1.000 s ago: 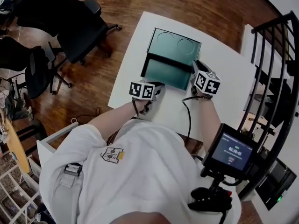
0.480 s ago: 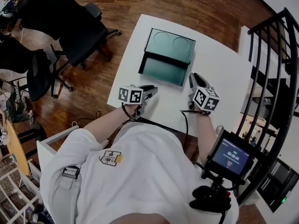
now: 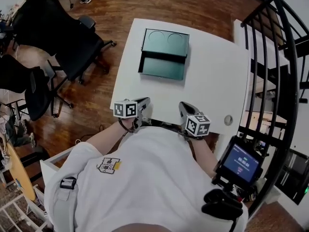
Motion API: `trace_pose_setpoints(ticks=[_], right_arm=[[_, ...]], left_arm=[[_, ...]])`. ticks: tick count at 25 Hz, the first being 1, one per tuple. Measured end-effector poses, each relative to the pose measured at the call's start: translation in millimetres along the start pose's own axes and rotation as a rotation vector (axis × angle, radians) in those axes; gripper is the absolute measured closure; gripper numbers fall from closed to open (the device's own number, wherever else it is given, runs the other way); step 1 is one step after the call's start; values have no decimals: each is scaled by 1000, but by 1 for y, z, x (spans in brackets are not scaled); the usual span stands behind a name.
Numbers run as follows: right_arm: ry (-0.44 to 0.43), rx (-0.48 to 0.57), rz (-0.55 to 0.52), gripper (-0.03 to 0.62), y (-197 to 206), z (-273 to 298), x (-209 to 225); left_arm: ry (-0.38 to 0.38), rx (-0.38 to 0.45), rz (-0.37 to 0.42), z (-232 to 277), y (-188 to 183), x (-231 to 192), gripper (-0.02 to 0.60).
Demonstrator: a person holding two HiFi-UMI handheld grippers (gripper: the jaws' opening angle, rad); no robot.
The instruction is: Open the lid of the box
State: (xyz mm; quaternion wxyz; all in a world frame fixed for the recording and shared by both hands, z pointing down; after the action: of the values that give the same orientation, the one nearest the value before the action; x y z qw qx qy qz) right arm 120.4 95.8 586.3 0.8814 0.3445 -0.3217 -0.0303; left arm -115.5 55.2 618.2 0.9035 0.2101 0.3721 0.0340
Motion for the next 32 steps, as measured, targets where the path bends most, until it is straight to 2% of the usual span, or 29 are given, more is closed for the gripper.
trace_pose_setpoints(ticks=[7,14,26,30,32], right_arm=[[20,11,-28,595,7,-1,-11],[35,11,-65,595,-3,5,-18],[48,7,-91,595,-4,6,-25],[49,13,-98,595,-5,9,-26],[50,18,-99,595,-6,9,-26]], left_arm=[[37,4,48,-8,5,12,581],[51,11,55,-13,-5,9,581],[60,24,59,-19,-8,7,581],[22,42,83,-22,-13,0,581],[31,44,72,-22,-13,0,581]])
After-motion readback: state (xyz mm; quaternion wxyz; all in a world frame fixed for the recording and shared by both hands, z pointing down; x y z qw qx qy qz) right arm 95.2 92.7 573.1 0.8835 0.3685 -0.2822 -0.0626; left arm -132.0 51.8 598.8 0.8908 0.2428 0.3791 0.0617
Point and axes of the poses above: the fingertips, and each gripper's own axes: z forward along the fingers, x to its right, y out of its underside, the point moved 6 cm from there along -z, backward along the fingers, and after that the axes turned 4 degrees about -y, right-handed, at the moved point
